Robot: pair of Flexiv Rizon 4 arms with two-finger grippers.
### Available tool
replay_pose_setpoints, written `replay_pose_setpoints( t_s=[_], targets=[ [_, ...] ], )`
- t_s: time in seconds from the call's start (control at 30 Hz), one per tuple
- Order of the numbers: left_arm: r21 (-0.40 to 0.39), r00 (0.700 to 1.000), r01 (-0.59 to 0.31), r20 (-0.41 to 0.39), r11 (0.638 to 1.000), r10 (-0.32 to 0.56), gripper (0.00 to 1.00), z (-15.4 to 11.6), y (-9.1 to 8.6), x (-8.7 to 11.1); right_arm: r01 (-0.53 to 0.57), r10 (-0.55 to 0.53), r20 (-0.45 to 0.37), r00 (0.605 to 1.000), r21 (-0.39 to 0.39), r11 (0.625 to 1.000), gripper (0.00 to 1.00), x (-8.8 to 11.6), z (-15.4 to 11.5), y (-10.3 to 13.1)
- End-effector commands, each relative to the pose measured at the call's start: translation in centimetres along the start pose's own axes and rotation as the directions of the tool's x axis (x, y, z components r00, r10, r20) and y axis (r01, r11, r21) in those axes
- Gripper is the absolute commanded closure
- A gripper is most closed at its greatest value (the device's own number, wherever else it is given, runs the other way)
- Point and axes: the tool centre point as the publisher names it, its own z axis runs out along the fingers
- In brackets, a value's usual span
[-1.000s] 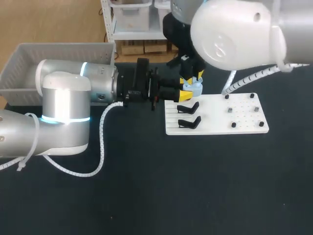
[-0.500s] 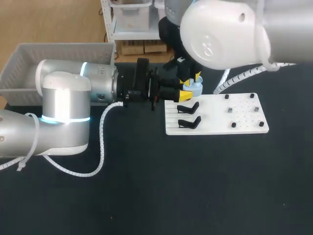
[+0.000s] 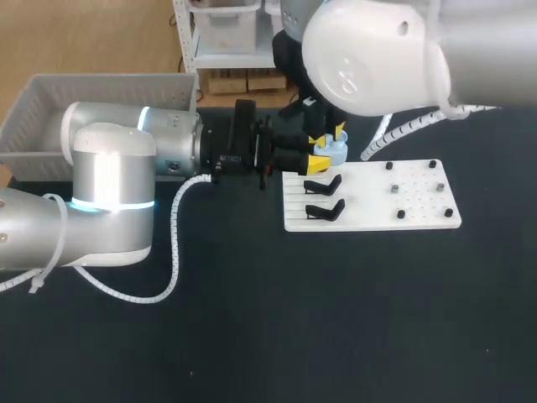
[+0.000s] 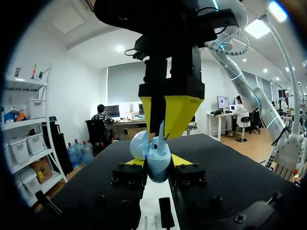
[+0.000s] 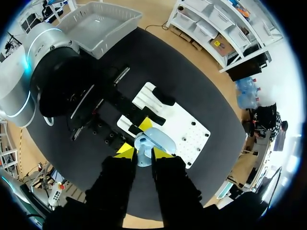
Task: Pick up each earbud case from the left stands, insert the matching earbuds, close the lid, and place the case in the box.
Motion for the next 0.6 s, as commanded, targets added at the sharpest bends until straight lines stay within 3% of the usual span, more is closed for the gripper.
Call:
replay_pose_setpoints(
  t_s=[0.03,0.6],
  targets=[
    [-0.001,1.0,0.0,-0.001,1.0,0.0,1.0,0.02,-0.01,0.03,0.002,-0.002,0.002,1.0,-0.001,1.0,1.0,-0.03,-0.11,0.14],
    [-0.001,1.0,0.0,-0.001,1.0,0.0,1.0,0.02,-0.01,0.03,0.0,0.0,0.001,1.0,-0.003,1.0,1.0,-0.42,0.23,0.15]
  ],
)
